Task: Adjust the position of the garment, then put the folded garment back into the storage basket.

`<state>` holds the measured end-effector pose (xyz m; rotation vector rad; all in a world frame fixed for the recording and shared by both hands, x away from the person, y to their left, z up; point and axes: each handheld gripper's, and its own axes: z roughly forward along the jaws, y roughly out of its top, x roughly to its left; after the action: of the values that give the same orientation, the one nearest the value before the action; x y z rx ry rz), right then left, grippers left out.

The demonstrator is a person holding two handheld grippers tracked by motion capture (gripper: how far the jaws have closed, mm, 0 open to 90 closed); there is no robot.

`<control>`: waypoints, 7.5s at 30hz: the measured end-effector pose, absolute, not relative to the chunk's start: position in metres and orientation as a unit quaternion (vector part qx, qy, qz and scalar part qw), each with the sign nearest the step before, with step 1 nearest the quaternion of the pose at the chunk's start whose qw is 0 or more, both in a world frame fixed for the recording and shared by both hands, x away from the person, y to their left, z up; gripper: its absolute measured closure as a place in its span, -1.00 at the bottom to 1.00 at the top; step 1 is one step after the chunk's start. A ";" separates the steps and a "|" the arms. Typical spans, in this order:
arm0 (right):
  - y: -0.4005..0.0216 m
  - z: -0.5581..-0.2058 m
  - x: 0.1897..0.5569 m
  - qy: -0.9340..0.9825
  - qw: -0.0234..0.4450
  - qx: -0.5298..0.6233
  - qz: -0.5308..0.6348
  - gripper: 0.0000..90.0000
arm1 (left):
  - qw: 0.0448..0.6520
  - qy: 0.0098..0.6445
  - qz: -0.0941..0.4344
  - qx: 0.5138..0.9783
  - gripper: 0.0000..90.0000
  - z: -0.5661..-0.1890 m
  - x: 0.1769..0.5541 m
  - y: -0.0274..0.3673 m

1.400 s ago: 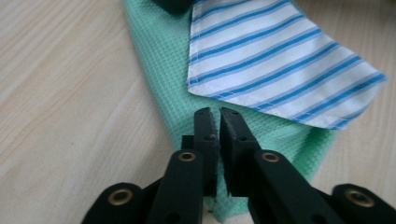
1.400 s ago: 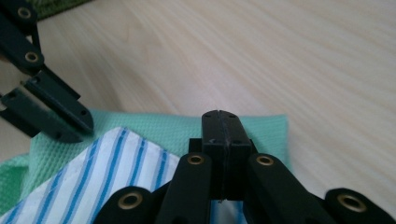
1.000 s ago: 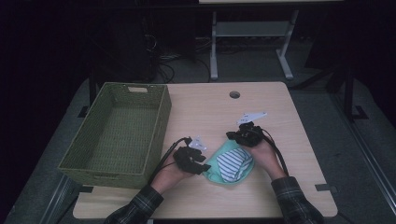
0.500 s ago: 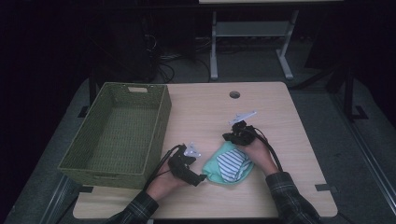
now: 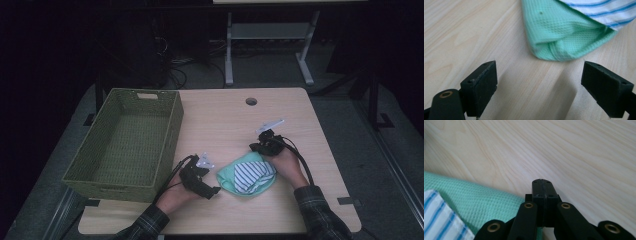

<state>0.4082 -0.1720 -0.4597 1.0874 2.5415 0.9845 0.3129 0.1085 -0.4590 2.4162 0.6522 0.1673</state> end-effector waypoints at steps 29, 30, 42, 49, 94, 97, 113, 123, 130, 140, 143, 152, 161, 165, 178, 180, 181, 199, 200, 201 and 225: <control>-0.229 -0.460 0.360 0.845 0.108 0.387 0.353 1.00 | 0.301 0.248 0.063 0.919 -0.71 -0.461 0.315 0.108; -0.230 -0.459 0.357 0.845 0.106 0.389 0.351 1.00 | 0.300 0.248 0.063 0.919 -0.71 -0.461 0.315 0.107; -0.220 -0.448 0.366 0.837 0.112 0.386 0.371 1.00 | 0.301 0.245 0.062 0.919 -0.71 -0.462 0.315 0.105; -0.206 -0.462 0.383 0.847 0.096 0.384 0.355 1.00 | 0.303 0.244 0.062 0.919 -0.71 -0.462 0.315 0.106; -0.252 -0.461 0.299 0.834 0.122 0.376 0.384 0.83 | 0.306 0.247 0.064 0.917 -0.71 -0.459 0.316 0.107; -0.259 -0.463 0.300 0.822 0.137 0.399 0.382 0.63 | 0.307 0.252 0.060 0.916 -0.71 -0.457 0.316 0.108; -0.275 -0.479 0.310 0.804 0.177 0.446 0.351 -0.38 | 0.336 0.262 0.031 0.904 -0.70 -0.436 0.311 0.097; -0.275 -0.482 0.310 0.799 0.181 0.449 0.356 -0.52 | 0.349 0.228 0.023 0.908 -0.70 -0.423 0.304 0.073; -0.275 -0.482 0.311 0.799 0.182 0.448 0.356 -0.52 | 0.347 0.200 0.011 0.916 -0.70 -0.424 0.296 0.049; -0.275 -0.482 0.311 0.799 0.182 0.449 0.357 -0.52 | 0.328 0.178 -0.003 0.928 -0.70 -0.445 0.291 0.027; -0.275 -0.482 0.311 0.799 0.182 0.449 0.357 -0.52 | 0.322 0.176 -0.005 0.930 -0.70 -0.450 0.290 0.026; -0.275 -0.482 0.311 0.799 0.182 0.449 0.357 -0.52 | 0.311 0.161 0.005 0.937 -0.70 -0.458 0.288 0.026; -0.275 -0.482 0.311 0.798 0.182 0.450 0.357 -0.52 | 0.295 0.158 0.043 0.941 -0.46 -0.457 0.283 0.025; -0.275 -0.482 0.311 0.798 0.182 0.450 0.357 -0.52 | 0.294 0.159 0.050 0.941 -0.27 -0.456 0.284 0.027; -0.275 -0.482 0.311 0.797 0.183 0.452 0.357 -0.52 | 0.299 0.163 0.039 0.939 0.51 -0.453 0.291 0.033; -0.275 -0.482 0.311 0.797 0.183 0.452 0.357 -0.52 | 0.300 0.163 0.038 0.939 0.55 -0.453 0.292 0.033; -0.275 -0.482 0.311 0.797 0.183 0.453 0.357 -0.52 | 0.299 0.162 0.037 0.939 0.56 -0.452 0.292 0.033; -0.275 -0.482 0.311 0.797 0.183 0.453 0.356 -0.52 | 0.329 0.170 0.002 0.929 0.61 -0.435 0.298 0.042; -0.276 -0.482 0.311 0.797 0.183 0.452 0.356 -0.52 | 0.336 0.173 0.003 0.926 0.61 -0.432 0.299 0.043; -0.275 -0.482 0.311 0.797 0.183 0.452 0.356 -0.52 | 0.339 0.173 0.002 0.925 0.61 -0.429 0.301 0.045; -0.276 -0.482 0.311 0.797 0.184 0.452 0.356 -0.52 | 0.333 0.173 0.001 0.927 0.60 -0.419 0.315 0.051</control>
<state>0.3109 -0.2756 -0.4818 1.2751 2.2478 1.0039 0.3148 0.0513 -0.4191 2.4203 0.4505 0.0017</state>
